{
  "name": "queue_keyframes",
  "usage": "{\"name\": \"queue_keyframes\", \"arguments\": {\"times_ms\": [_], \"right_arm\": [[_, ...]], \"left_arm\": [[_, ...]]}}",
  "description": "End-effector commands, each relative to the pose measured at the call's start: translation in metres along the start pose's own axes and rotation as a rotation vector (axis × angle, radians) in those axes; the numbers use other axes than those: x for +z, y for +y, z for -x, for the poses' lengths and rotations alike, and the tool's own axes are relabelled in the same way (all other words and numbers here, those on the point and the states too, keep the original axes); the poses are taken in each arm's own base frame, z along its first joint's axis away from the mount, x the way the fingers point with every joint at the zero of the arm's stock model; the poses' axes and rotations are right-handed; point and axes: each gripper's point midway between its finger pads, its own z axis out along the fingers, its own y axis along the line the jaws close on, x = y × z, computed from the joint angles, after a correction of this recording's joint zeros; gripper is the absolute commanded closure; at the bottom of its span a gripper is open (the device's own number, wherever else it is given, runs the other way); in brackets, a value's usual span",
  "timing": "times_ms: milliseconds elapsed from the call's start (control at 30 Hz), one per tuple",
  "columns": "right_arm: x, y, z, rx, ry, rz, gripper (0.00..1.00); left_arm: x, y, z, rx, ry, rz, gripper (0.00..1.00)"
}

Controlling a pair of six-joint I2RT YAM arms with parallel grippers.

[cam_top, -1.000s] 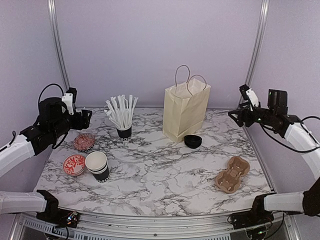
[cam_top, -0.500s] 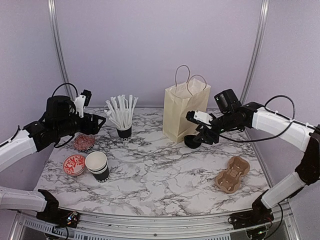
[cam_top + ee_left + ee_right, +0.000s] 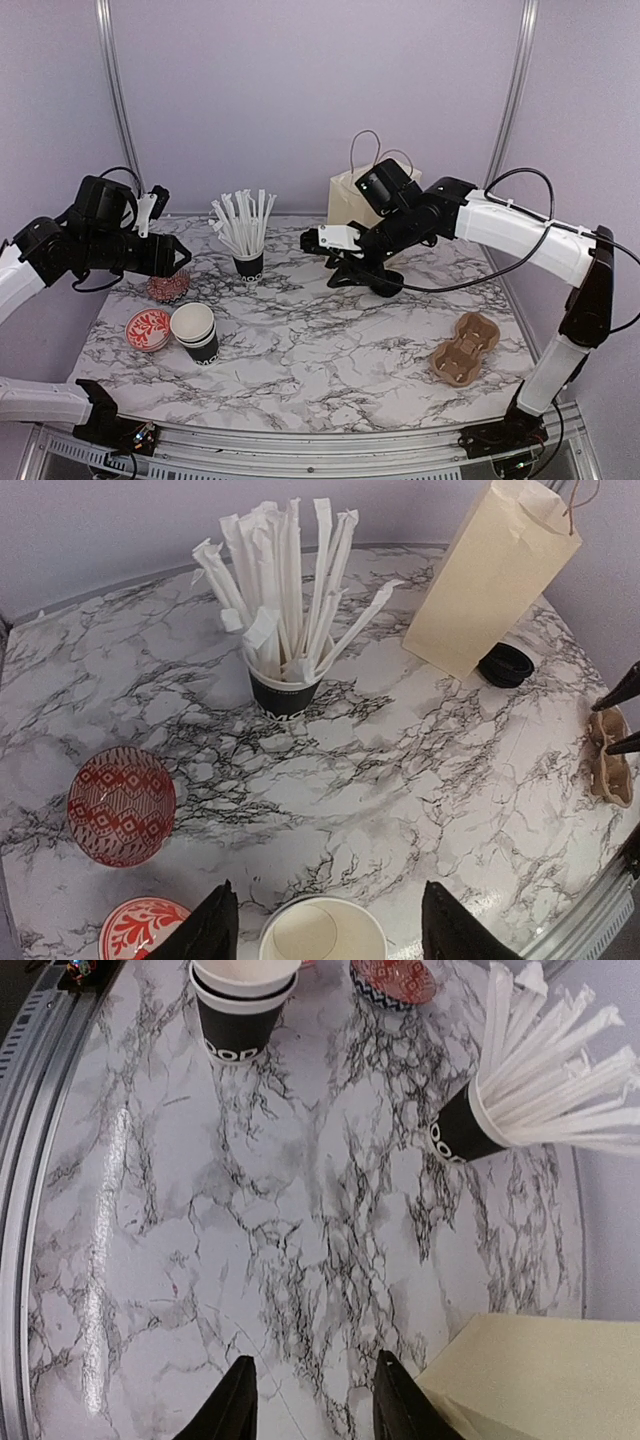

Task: Pack the takeout coffee

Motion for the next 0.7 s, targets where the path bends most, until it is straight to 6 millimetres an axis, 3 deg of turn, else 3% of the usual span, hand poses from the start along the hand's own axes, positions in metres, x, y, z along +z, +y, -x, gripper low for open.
{"name": "queue_keyframes", "arguments": {"times_ms": [0,167,333,433,533,667], "right_arm": [[0.009,0.019,0.082,-0.159,-0.113,0.03,0.64],[0.046,0.031,0.142,-0.221,-0.168,0.042,0.69],[0.09,0.047,0.161,-0.251,-0.176,0.068,0.69],[0.113,0.051,0.166,-0.25,-0.176,0.083,0.69],[0.131,0.054,0.172,-0.249,-0.185,0.093,0.69],[0.146,0.062,0.18,-0.261,-0.197,0.104,0.68]], "left_arm": [[-0.001,0.05,-0.053,-0.042,0.157,0.256,0.31],[0.033,0.057,-0.055,-0.063,0.147,0.266,0.29],[0.048,0.069,-0.046,-0.119,0.039,0.269,0.27],[0.032,0.088,-0.032,-0.136,-0.09,0.354,0.27],[0.008,0.097,-0.019,-0.173,-0.233,0.359,0.19],[-0.01,0.116,-0.021,-0.221,-0.308,0.399,0.16]]}}
